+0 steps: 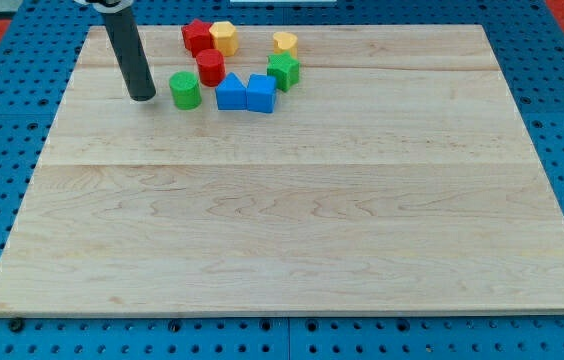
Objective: Move the red star and yellow blocks into the group of blocks
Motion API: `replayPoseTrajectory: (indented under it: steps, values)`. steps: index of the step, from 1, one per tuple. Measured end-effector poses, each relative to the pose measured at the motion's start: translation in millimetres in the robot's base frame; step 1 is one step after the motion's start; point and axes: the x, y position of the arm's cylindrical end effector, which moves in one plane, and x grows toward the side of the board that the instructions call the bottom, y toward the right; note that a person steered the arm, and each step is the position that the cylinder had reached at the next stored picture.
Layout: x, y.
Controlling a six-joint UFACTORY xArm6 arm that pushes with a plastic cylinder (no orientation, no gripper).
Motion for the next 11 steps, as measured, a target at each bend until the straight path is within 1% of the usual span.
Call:
replayPoseTrajectory:
  steps: [1,2,3,4,5,6,7,8,10,11]
  values:
    - [0.0,26.8]
    - [-1.0,26.2]
    - [-29.2,5.2]
    - [-88.6,-39.6]
    - [-121.3,-53.6]
    - [-140.0,-36.9]
    - [-125.6,25.4]
    - [-119.1,59.9]
    - [-118.3,83.1]
    - [-128.0,88.1]
